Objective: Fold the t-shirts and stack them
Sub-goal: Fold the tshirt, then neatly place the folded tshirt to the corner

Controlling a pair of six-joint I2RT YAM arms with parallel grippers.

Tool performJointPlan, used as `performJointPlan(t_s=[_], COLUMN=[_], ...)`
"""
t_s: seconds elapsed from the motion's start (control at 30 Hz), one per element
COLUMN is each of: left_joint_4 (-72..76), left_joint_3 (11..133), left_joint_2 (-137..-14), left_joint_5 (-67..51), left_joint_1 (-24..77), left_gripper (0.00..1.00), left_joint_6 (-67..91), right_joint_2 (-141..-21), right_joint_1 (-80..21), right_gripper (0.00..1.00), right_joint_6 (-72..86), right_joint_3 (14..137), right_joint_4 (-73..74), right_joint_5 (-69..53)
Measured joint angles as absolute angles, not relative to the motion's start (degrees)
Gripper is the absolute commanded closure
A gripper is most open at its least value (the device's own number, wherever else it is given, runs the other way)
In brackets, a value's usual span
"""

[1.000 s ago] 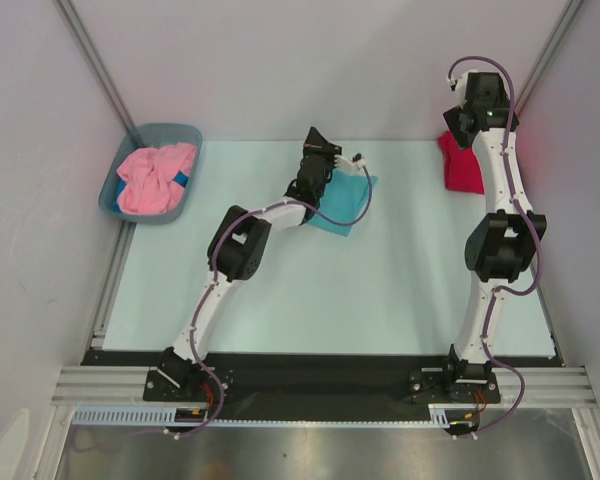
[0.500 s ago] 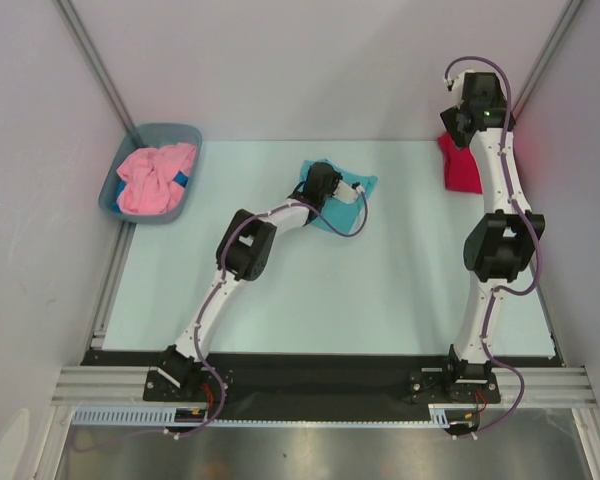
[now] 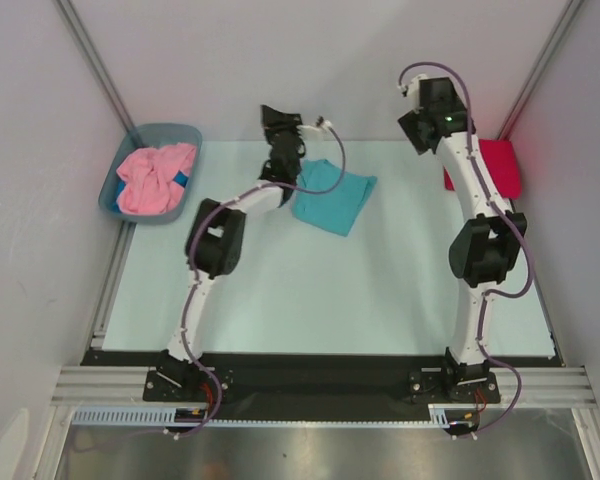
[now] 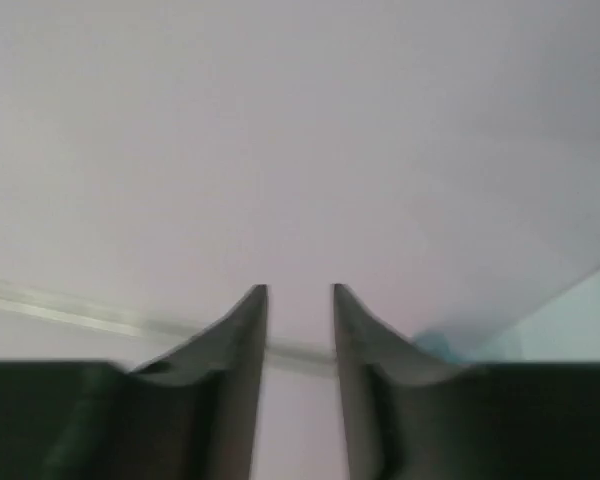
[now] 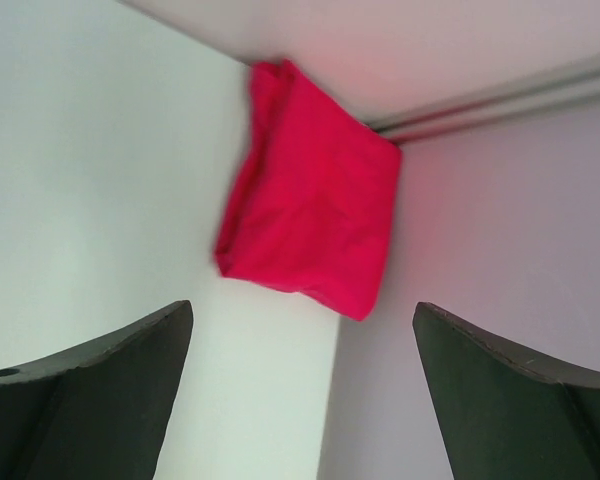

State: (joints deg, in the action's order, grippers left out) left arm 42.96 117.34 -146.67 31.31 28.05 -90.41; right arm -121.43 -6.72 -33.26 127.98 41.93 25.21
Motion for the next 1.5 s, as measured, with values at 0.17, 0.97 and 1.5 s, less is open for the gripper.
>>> performJointPlan(t_s=[0.17,0.97,1.5], left_joint_4=[36.93,16.12,15.90], left_joint_3=[94.43,61.28,67.31], left_joint_2=[-120.36,-88.42,-88.40], left_joint_5=[38.54,42.00,41.85], left_joint_1=[18.02,3.53,3.53], left_gripper=[0.00,0.00,0.00], left_joint_6=[-77.73,-53.98,-54.11], right_joint_2=[-119.77,-128.79,-128.60], right_joint_1=[-15.62,-44.71,-45.47], right_gripper=[0.00,0.08,0.07], right_joint_6=[-32.51,-39.83,-49.60], right_joint_3=[123.61,101.25,91.79], right_joint_4=[41.80,30.04,10.83], right_joint_5=[24.05,23.31,34.92])
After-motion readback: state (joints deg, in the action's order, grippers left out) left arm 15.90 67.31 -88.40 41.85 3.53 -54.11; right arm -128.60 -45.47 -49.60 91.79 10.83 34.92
